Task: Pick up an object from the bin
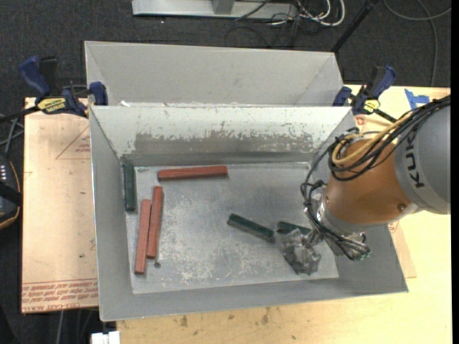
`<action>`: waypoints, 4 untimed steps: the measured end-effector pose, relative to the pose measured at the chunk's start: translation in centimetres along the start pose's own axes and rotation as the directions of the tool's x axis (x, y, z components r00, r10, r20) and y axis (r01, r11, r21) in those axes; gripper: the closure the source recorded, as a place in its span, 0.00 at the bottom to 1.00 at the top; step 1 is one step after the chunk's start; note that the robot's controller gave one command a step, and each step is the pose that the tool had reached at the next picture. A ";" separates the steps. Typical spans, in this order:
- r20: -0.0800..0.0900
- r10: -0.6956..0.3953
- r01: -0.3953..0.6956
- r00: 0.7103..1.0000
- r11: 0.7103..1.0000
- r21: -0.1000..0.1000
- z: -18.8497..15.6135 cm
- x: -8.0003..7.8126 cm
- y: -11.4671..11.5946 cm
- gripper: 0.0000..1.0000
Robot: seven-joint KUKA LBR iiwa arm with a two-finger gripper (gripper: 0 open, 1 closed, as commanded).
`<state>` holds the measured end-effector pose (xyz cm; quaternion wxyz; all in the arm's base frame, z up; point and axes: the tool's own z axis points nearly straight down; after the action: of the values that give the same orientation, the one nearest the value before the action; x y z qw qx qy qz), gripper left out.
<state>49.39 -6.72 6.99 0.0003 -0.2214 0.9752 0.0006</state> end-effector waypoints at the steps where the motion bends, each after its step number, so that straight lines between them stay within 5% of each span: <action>1: 0.001 -0.032 0.032 0.999 0.999 0.000 -1.4 0.5 0.1 1.00; 2: 0.002 -0.037 0.037 0.999 0.999 0.001 -4.8 -2.1 0.9 0.00; 3: 0.002 -0.037 0.037 0.999 0.999 0.001 -4.8 -2.1 0.9 0.00; 4: 0.006 0.023 -0.023 1.000 1.000 0.005 -2.0 -7.4 2.0 0.00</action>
Offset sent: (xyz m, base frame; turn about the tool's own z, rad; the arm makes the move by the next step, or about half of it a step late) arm 0.0140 0.0156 0.0483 -0.0358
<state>55.19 -1.70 8.95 0.0037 -0.2104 0.9776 -0.0013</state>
